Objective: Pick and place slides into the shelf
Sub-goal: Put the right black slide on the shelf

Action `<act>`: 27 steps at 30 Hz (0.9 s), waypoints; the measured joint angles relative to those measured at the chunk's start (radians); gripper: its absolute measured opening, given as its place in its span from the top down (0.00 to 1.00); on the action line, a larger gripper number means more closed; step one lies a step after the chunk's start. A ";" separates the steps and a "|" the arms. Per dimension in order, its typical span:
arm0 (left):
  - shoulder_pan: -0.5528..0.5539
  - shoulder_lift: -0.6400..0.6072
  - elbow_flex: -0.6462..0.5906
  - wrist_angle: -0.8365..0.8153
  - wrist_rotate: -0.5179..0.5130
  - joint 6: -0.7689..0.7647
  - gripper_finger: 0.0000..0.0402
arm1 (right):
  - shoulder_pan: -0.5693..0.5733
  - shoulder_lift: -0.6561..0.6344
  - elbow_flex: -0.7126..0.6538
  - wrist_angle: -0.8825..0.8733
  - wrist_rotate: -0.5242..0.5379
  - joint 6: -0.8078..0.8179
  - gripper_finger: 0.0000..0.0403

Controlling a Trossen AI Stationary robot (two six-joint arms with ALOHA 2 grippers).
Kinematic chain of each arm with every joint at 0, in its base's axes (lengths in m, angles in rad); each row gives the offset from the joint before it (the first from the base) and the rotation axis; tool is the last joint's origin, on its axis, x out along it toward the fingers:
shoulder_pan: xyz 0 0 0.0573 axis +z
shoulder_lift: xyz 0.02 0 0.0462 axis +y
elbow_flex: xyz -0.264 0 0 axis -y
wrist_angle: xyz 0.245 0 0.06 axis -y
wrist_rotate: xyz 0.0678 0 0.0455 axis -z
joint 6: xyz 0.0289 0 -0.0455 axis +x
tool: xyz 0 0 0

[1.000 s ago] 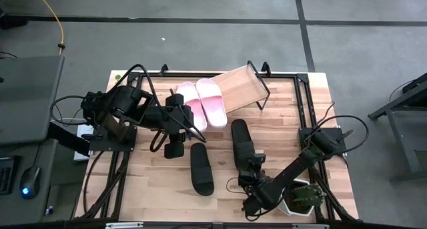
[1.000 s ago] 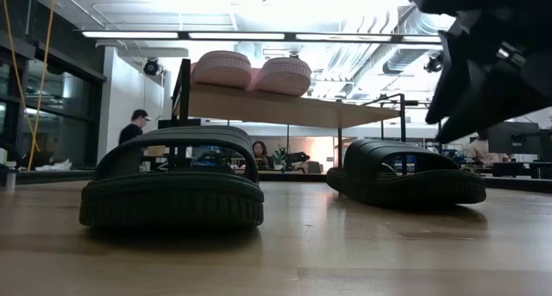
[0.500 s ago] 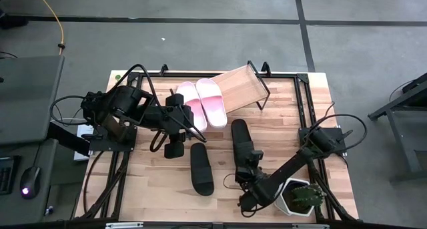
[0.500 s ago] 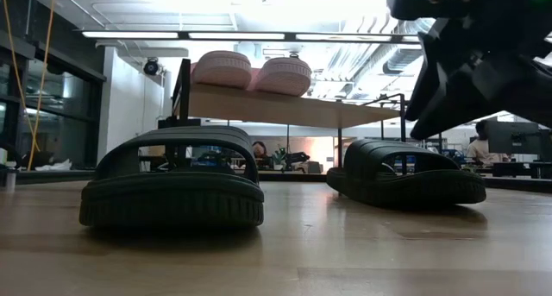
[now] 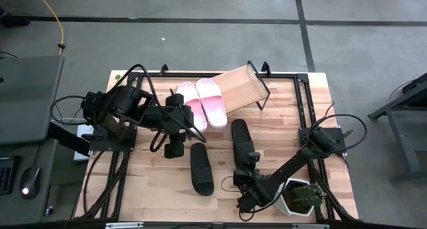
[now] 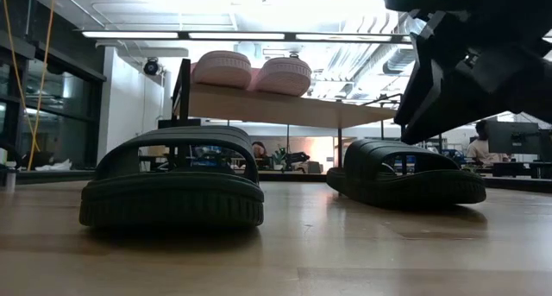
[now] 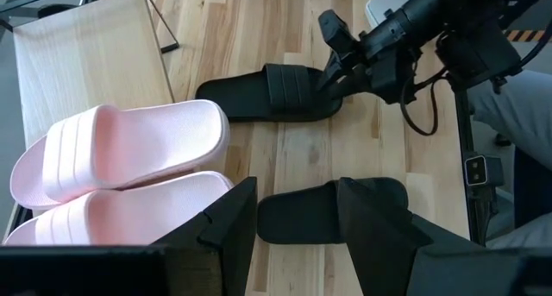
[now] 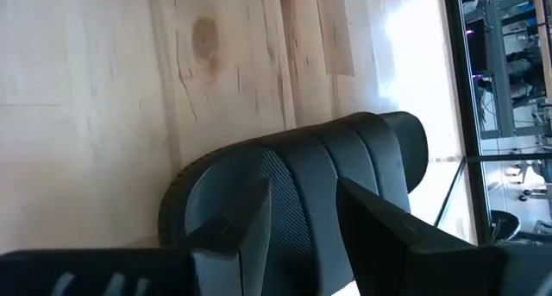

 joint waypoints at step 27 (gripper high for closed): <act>0.000 0.000 0.000 0.000 -0.001 0.000 0.62 | -0.018 -0.001 -0.152 0.045 0.047 0.114 0.69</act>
